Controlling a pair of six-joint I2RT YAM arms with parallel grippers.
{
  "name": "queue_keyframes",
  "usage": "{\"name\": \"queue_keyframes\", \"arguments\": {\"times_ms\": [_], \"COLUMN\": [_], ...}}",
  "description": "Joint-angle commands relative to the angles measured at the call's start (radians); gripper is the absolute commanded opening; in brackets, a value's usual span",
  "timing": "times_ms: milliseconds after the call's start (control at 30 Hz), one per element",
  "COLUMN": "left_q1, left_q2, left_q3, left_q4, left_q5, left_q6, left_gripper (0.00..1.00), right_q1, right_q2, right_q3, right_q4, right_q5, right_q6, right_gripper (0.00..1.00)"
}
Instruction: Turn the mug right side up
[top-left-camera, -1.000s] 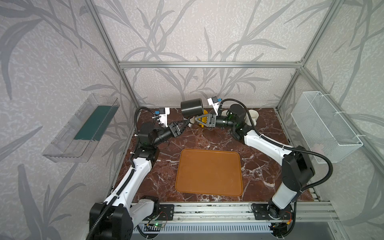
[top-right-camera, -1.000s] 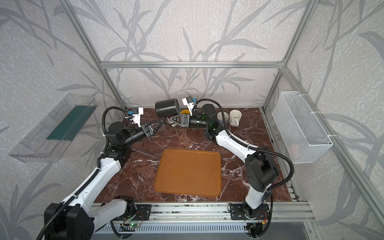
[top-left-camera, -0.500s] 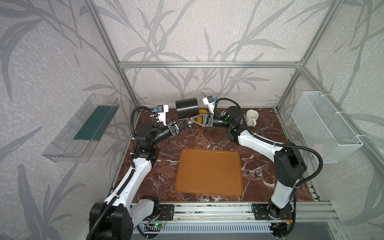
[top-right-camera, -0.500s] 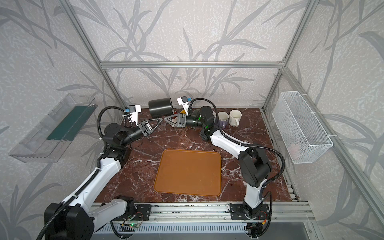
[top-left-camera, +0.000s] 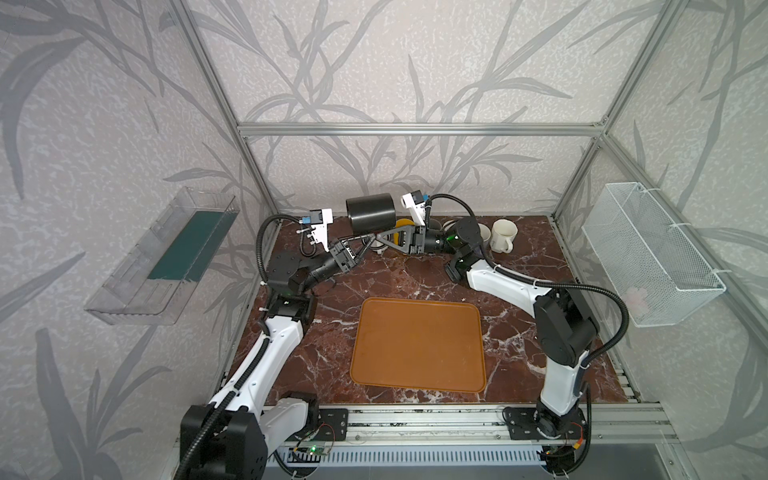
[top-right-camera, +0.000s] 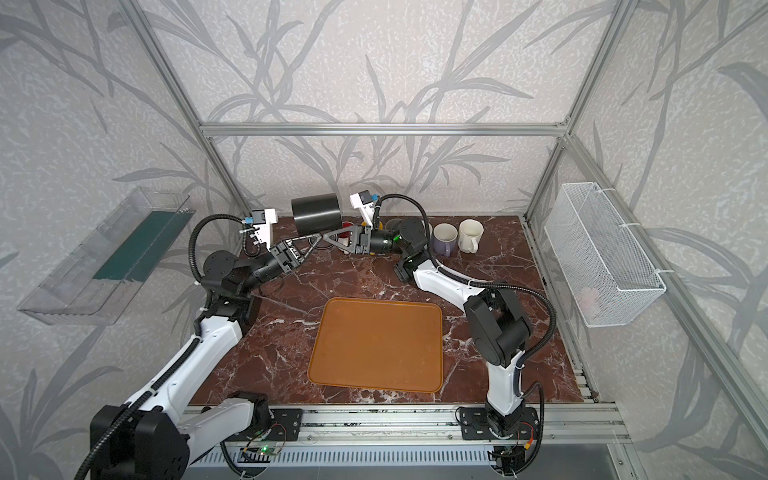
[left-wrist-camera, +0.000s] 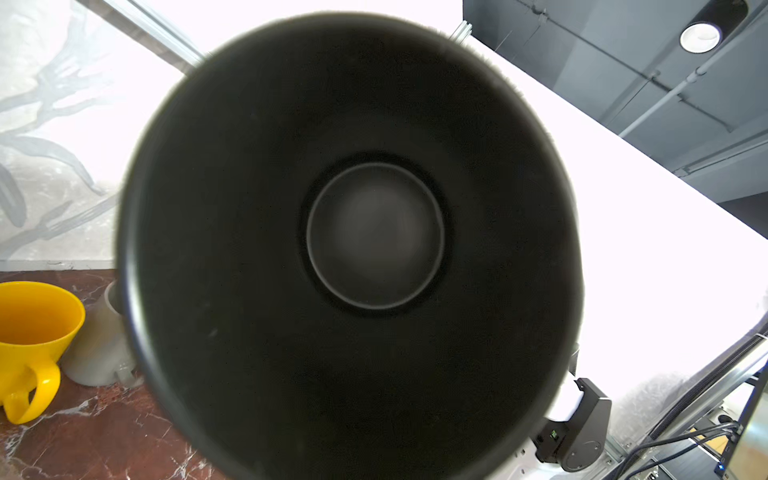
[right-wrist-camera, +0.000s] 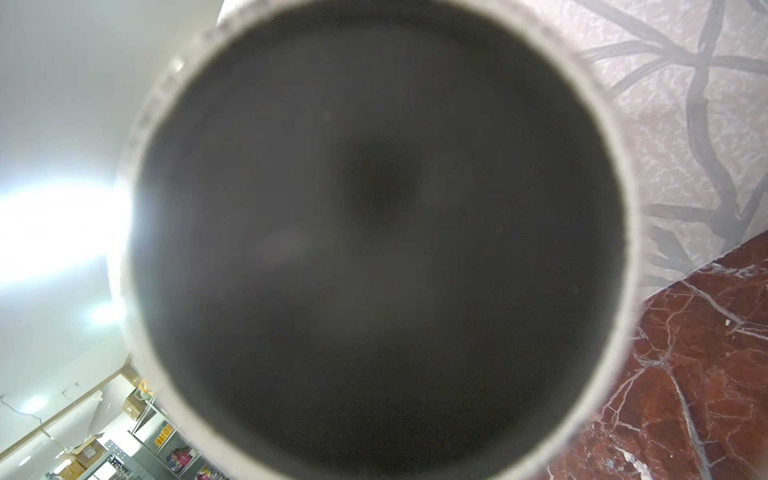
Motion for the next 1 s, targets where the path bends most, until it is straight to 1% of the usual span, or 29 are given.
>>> {"name": "queue_keyframes", "arguments": {"times_ms": [0,133,233,400,600,700,767,800,967], "left_q1": [-0.001,-0.001,-0.001,0.000,-0.001,0.000,-0.001,-0.001,0.000], "left_q2": [-0.027,-0.053,-0.079,-0.085,-0.089,-0.089,-0.091,-0.091,-0.099], "left_q3": [-0.009,-0.013,-0.009,-0.011,-0.004,0.010,0.015,0.014,0.025], "left_q4": [0.072,0.012,-0.082,-0.118,-0.191,-0.262,-0.283,-0.285,-0.284], "left_q5": [0.014,-0.022,-0.057,-0.065,-0.091,-0.103,-0.108,-0.107,-0.107], "left_q6": [-0.012,0.023,0.072,0.085,0.096,0.110,0.117,0.115,0.115], "left_gripper": [0.23,0.17,0.00,0.00,0.00,0.00,0.00,0.00,0.00], "right_q1": [0.024,0.026,0.027,0.027,0.023,0.019,0.020,0.019,0.019], "right_q2": [0.000,-0.002,-0.001,0.005,0.006,0.003,-0.002,-0.004,-0.026], "right_q3": [0.033,0.014,0.007,0.010,0.009,0.004,-0.003,-0.006,-0.017], "right_q4": [0.146,0.162,0.164,0.153,0.056,0.001,-0.030,-0.044,-0.143], "right_q5": [-0.017,-0.019,-0.021,-0.026,-0.031,-0.037,-0.039,-0.037,-0.032], "right_q6": [0.016,0.018,0.018,0.013,-0.053,-0.090,-0.114,-0.125,-0.199], "right_gripper": [0.00,0.00,0.00,0.00,0.00,0.17,0.30,0.33,0.43]}}
